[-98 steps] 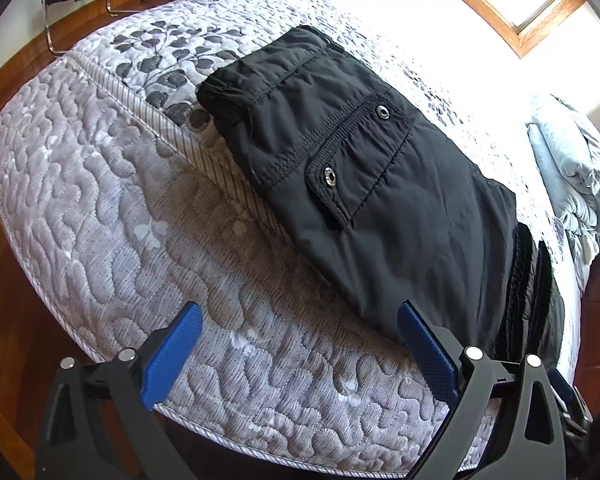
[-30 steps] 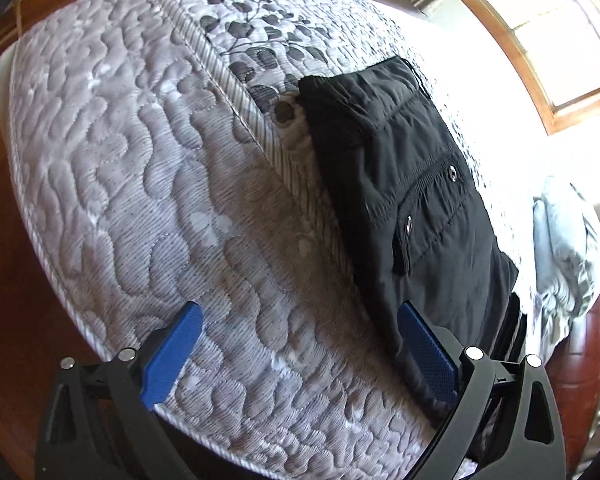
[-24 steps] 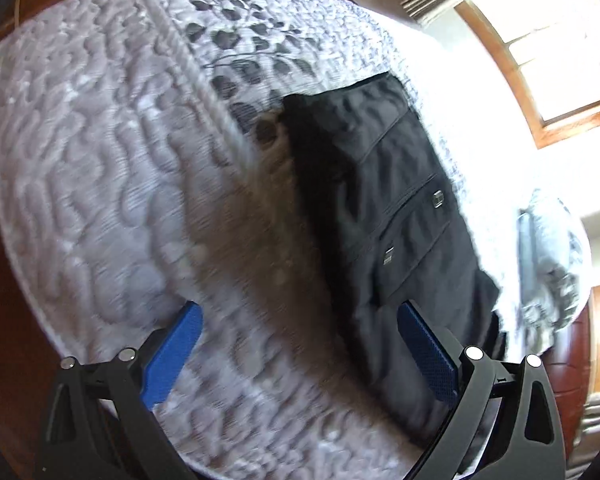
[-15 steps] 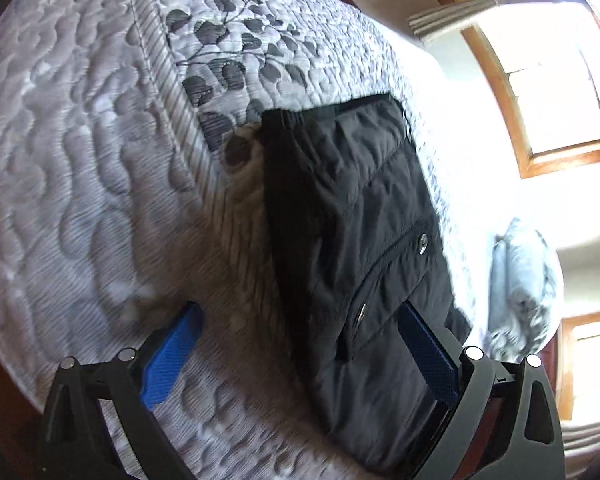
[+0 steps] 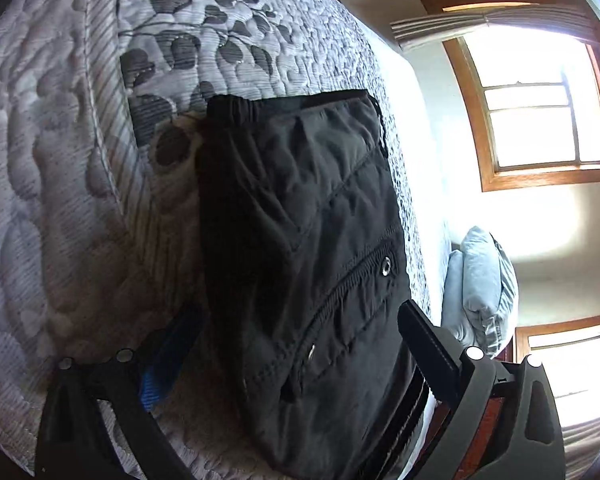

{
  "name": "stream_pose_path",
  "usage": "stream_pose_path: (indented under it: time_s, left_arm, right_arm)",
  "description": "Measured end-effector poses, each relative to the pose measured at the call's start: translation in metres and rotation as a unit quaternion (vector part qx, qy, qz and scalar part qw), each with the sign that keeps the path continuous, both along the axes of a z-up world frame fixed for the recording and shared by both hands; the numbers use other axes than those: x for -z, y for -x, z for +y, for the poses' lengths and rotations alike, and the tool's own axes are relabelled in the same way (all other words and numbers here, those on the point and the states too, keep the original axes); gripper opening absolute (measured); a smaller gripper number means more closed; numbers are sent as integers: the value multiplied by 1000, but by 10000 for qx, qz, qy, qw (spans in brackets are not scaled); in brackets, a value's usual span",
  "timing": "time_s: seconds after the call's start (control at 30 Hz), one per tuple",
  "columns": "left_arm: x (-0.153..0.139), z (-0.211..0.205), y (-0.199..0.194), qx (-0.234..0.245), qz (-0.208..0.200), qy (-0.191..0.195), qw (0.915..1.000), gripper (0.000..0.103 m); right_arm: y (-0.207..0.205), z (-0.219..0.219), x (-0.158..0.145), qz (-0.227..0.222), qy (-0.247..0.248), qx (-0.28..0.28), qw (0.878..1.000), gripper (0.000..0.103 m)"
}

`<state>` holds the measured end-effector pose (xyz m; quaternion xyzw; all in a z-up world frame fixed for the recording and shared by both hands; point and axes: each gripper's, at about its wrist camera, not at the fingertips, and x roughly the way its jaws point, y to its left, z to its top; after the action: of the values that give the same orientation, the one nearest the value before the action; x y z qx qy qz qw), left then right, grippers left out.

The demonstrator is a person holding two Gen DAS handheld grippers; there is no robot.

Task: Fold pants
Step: 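Grasp the edge of the folded black pants with the left gripper, then lift the pants edge with the left gripper, fold it over, and release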

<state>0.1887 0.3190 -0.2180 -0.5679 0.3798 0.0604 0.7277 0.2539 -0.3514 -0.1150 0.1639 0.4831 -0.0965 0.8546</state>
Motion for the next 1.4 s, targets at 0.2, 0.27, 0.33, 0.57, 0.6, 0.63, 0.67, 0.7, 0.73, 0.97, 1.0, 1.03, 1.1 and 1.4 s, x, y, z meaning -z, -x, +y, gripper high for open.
stream_pose_path:
  time_s: [0.2,0.27,0.33,0.57,0.6,0.63,0.67,0.7,0.73,0.97,1.0,1.03,1.1,1.4]
  left_arm:
    - [-4,5,-23,-104,-368,457,9982,99]
    - [-4,2,-31,-62,-350,432,9984,99]
    - [2,-1,-37,-58,-325,458,9984,99]
    - [-4,-14,-58,-28,-82,257,9996,95]
    - [-6,-15,-61,-23,69,189,9998,92]
    - [-8,-18,-62,-20,204,132,9997,81]
    - [-7,-18,-60,-37,343,80,9994,68]
    - [-8,-19,-60,-70,466,50,9989,62]
    - [-7,-18,-60,-114,527,80,9985,56]
    - [-13,-29,-63,-231,313,254,9989,21]
    - [-19,-33,-66,-229,191,253,9992,19]
    - [-24,-35,-66,-225,95,214,9995,17]
    - [-35,-41,-69,-187,-52,92,9998,15]
    - [-106,-76,-97,277,-864,-512,9946,14]
  right_arm:
    - [-2,-1,2,48,64,4,10000,90]
    - [-2,-3,4,69,15,38,10000,90]
    - [-2,-2,6,97,7,36,9999,90]
    - [-4,0,9,138,17,9,9999,90]
    - [-4,-1,10,142,1,22,9999,90]
    - [-4,-1,10,145,-10,25,9999,90]
    - [-4,-1,10,143,-15,24,9999,90]
    - [-4,-1,10,139,-9,21,9999,90]
    - [-4,-1,10,138,-2,22,9999,90]
    - [-3,-1,11,159,-52,60,9998,90]
    - [-2,-2,11,158,-40,55,9999,90]
    - [-2,-2,10,156,-31,52,9999,90]
    - [-1,-3,9,151,-18,50,9999,90]
    - [8,-14,4,35,-146,216,9997,90]
